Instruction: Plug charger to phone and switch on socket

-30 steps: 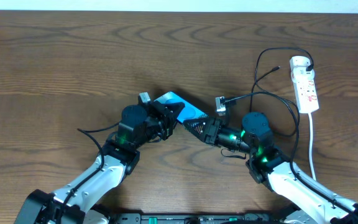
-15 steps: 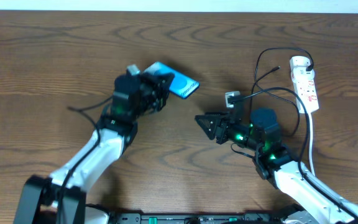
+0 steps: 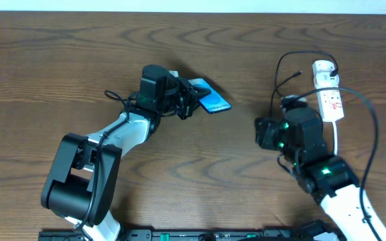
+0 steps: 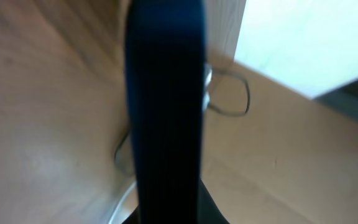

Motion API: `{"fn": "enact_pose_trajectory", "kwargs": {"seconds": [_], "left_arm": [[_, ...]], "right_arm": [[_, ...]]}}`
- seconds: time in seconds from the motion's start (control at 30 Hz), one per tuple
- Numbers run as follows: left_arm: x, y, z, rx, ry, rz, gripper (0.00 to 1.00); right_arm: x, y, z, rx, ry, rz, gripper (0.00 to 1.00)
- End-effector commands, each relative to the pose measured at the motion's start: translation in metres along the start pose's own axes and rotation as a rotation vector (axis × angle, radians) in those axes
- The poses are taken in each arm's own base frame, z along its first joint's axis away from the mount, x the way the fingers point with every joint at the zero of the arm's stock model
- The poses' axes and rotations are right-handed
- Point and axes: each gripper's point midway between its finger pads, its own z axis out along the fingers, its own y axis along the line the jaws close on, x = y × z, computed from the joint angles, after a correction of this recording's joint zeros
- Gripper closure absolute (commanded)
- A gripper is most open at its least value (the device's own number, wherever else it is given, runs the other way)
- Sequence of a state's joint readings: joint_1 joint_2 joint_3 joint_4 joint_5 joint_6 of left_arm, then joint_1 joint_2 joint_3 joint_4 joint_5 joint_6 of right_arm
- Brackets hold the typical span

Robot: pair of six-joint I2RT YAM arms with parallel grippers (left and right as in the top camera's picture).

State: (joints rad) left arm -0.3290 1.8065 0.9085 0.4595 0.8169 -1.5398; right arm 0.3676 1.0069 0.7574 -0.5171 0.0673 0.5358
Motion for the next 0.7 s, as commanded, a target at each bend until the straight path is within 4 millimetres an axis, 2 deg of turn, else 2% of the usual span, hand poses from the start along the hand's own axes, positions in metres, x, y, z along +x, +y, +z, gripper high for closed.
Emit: {"fn": "enact_pose_trajectory", "kwargs": {"seconds": [0.0, 0.2, 0.33, 0.4, 0.67], "left_arm": [[0.033, -0.020, -0.006, 0.042, 0.183, 0.113, 0.93], [0.056, -0.018, -0.012, 0.052, 0.323, 0.198, 0.93], [0.063, -0.017, -0.013, 0.053, 0.357, 0.212, 0.92], [0.064, -0.017, -0.013, 0.056, 0.359, 0.235, 0.93], [0.066, -0.016, -0.012, 0.057, 0.366, 0.246, 0.93]], "right_arm": [[-0.031, -0.013, -0.013, 0.121, -0.075, -0.011, 0.44], [-0.037, -0.008, -0.002, 0.160, -0.008, -0.021, 0.46], [-0.031, -0.016, 0.027, 0.242, 0.116, -0.028, 0.40], [-0.026, -0.028, 0.053, 0.302, 0.190, -0.020, 0.37], [-0.024, -0.071, 0.128, 0.391, 0.247, 0.055, 0.34]]}}
